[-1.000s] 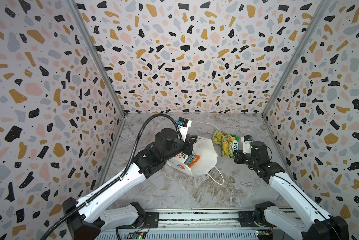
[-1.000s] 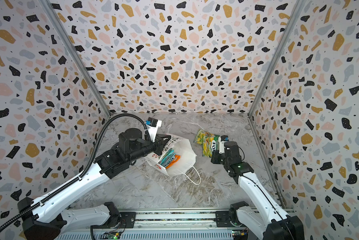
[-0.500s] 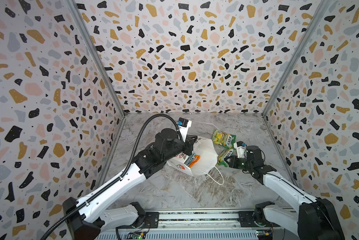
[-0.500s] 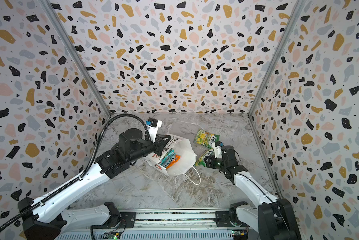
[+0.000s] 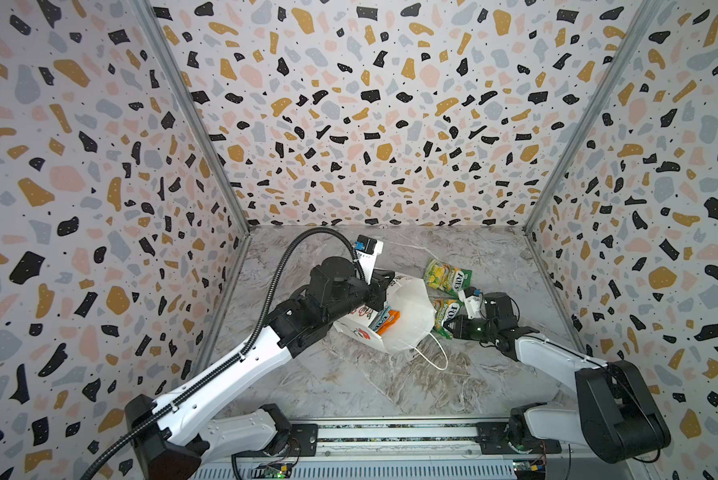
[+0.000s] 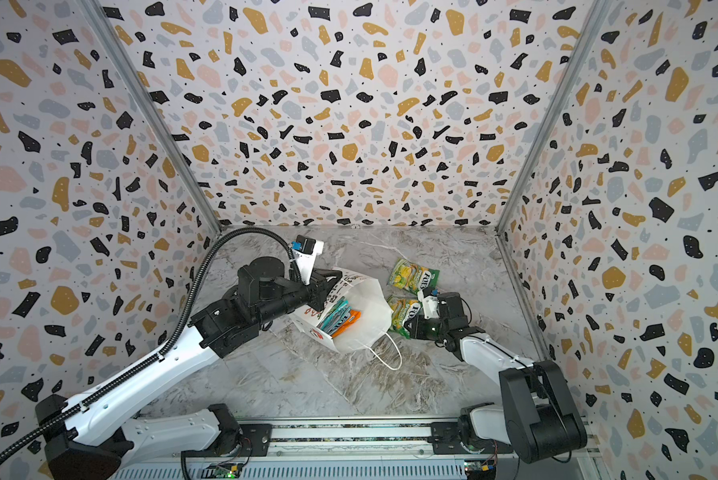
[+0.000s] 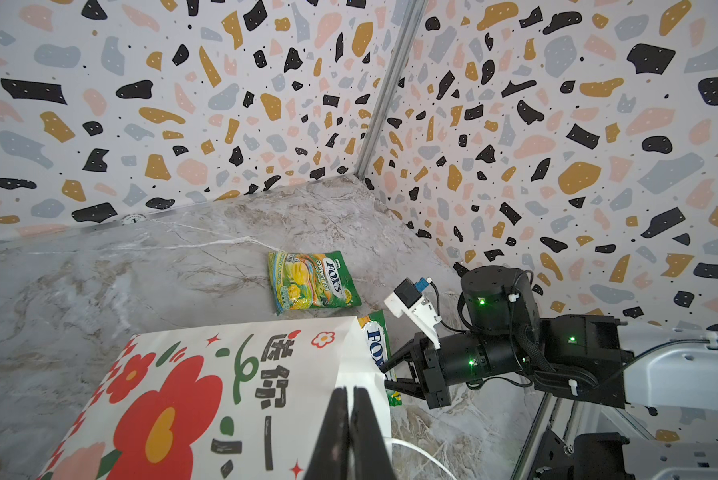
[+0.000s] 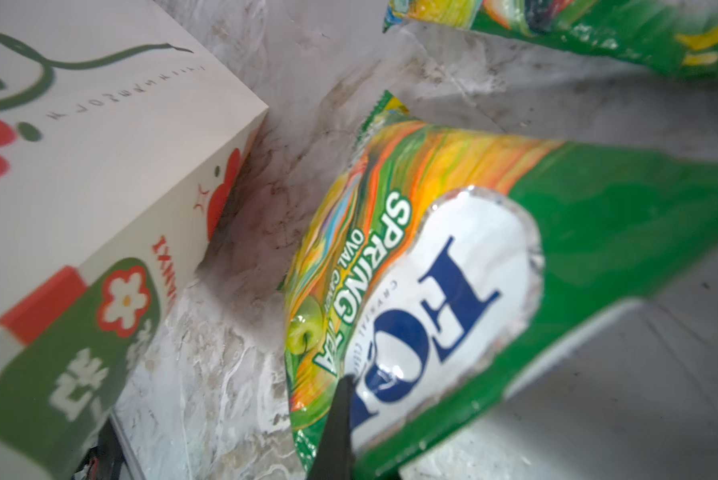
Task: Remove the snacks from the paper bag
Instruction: 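Lower the green packet onto the table beside the bag and open the right gripper, then move the open right gripper back toward the bag opening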
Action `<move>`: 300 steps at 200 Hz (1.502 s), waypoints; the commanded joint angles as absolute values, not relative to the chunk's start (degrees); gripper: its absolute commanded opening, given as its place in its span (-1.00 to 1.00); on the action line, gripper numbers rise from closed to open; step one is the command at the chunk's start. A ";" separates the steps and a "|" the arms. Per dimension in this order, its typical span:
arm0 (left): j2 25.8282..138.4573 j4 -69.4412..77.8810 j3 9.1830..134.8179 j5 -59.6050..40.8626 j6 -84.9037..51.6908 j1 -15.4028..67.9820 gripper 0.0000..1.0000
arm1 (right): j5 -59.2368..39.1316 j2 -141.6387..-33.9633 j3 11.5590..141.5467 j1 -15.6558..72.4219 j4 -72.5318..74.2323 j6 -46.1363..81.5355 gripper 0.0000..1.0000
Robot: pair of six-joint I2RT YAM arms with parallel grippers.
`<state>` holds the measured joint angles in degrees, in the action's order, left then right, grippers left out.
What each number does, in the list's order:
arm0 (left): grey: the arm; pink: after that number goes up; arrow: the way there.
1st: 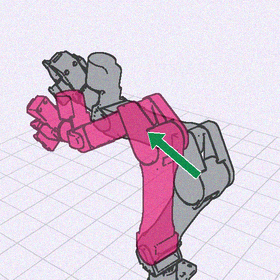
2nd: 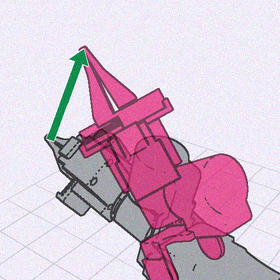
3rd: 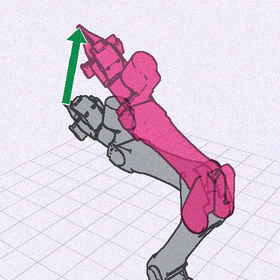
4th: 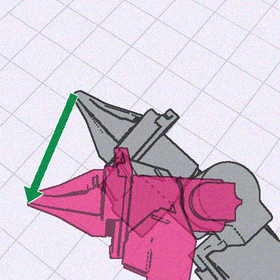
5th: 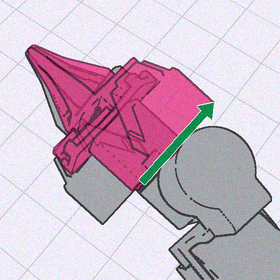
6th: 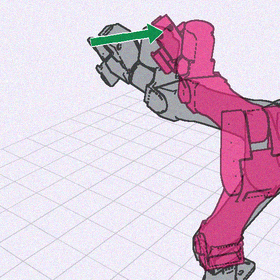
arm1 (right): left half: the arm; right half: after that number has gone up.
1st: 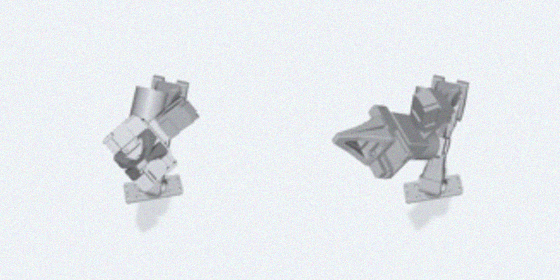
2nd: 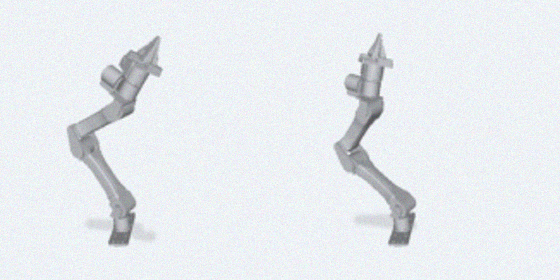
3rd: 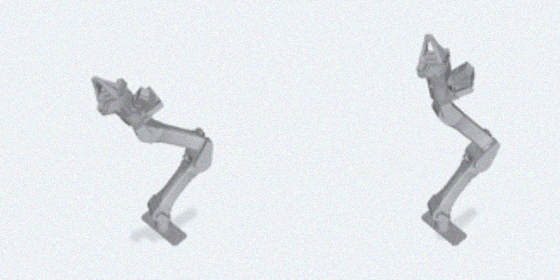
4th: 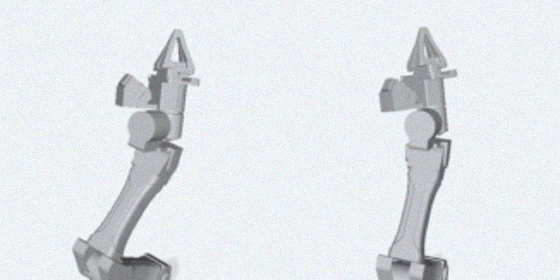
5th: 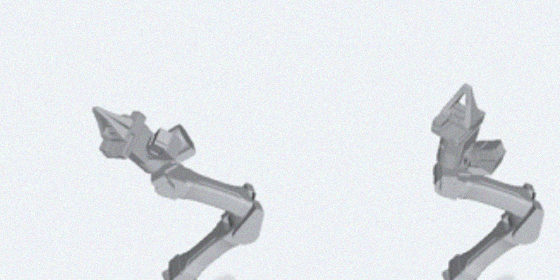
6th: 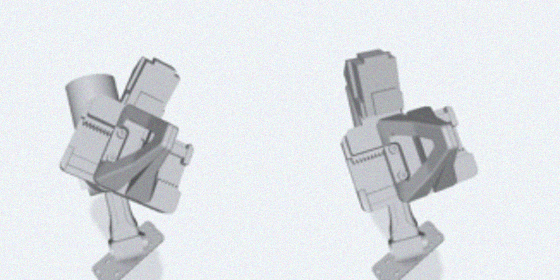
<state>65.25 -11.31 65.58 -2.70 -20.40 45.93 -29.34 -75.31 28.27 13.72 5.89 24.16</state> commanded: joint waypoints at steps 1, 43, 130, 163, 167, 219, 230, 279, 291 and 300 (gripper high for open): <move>64.16 -8.79 64.85 -3.34 -20.48 46.23 -1.00 | -23.62 -76.72 30.74 13.44 4.10 20.94 -0.93; 64.59 -8.66 64.97 -3.52 -20.41 46.23 -1.00 | -15.54 -79.31 32.32 13.45 2.21 19.44 -0.53; 64.95 -8.90 65.22 -3.74 -20.10 46.17 -1.00 | -9.07 -67.51 30.78 13.27 2.86 19.47 0.14; 65.13 -8.92 65.23 -3.69 -19.95 46.22 -1.00 | -24.21 -58.90 29.60 13.61 6.80 16.29 0.14; 65.13 -8.96 65.23 -3.69 -19.88 46.21 -1.00 | -26.01 -57.90 29.49 13.75 7.37 16.14 0.14; 65.39 -8.75 65.47 -3.87 -19.89 46.23 -1.00 | -41.12 -49.69 30.13 20.33 12.73 15.14 0.17; 65.48 -8.70 65.63 -3.87 -19.90 46.21 -1.00 | -41.69 -49.77 30.57 22.63 12.75 14.30 0.18; 65.48 -7.77 65.96 -4.13 -20.20 46.23 -1.00 | -39.80 -55.42 34.18 32.81 7.97 8.35 0.17; 65.48 -7.66 65.99 -4.38 -20.30 46.23 -1.00 | -37.54 -57.43 35.43 35.41 6.06 6.94 0.17; 65.58 -7.49 66.05 -4.64 -20.28 46.23 -1.00 | -36.03 -59.00 36.29 37.12 4.97 5.97 0.16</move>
<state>65.39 -11.03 65.47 -3.92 -20.38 45.93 -38.79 -56.55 32.34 33.61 8.84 10.28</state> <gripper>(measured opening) 0.047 0.585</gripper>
